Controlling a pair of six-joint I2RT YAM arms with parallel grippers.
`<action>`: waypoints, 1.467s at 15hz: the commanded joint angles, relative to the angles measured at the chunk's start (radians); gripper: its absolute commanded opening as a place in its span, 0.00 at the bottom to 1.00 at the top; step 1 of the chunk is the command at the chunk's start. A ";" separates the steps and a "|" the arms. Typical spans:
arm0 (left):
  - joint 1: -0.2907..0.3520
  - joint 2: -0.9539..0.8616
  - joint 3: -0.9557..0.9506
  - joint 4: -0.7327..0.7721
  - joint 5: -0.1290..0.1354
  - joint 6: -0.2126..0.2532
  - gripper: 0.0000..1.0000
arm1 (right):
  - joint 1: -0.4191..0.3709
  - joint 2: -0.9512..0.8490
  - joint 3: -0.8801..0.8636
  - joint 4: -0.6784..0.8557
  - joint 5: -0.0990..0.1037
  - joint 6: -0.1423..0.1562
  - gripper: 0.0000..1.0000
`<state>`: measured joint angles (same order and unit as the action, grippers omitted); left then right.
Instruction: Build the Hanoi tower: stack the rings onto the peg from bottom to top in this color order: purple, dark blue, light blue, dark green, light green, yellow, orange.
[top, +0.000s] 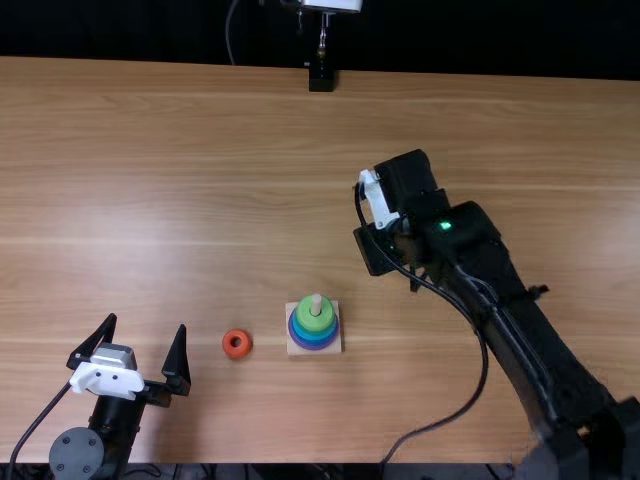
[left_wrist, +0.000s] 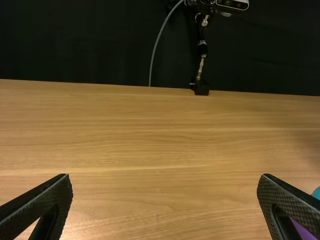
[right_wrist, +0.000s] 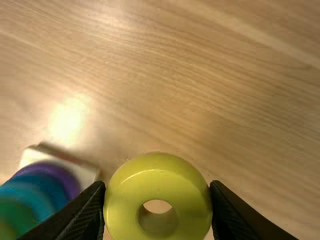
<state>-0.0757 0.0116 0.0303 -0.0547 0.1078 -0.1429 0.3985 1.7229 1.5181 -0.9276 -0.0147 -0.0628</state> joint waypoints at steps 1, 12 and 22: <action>0.011 -0.012 -0.030 0.003 0.001 0.008 1.00 | 0.002 -0.059 0.028 -0.016 -0.004 -0.007 0.00; 0.011 -0.012 -0.030 0.003 0.001 0.008 1.00 | 0.155 -0.213 0.073 -0.158 -0.009 0.004 0.00; 0.011 -0.012 -0.030 0.003 0.001 0.008 1.00 | 0.290 -0.209 0.096 -0.145 -0.011 0.063 0.00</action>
<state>-0.0757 0.0116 0.0303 -0.0547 0.1085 -0.1429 0.6773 1.5387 1.5719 -1.0760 -0.0193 -0.0147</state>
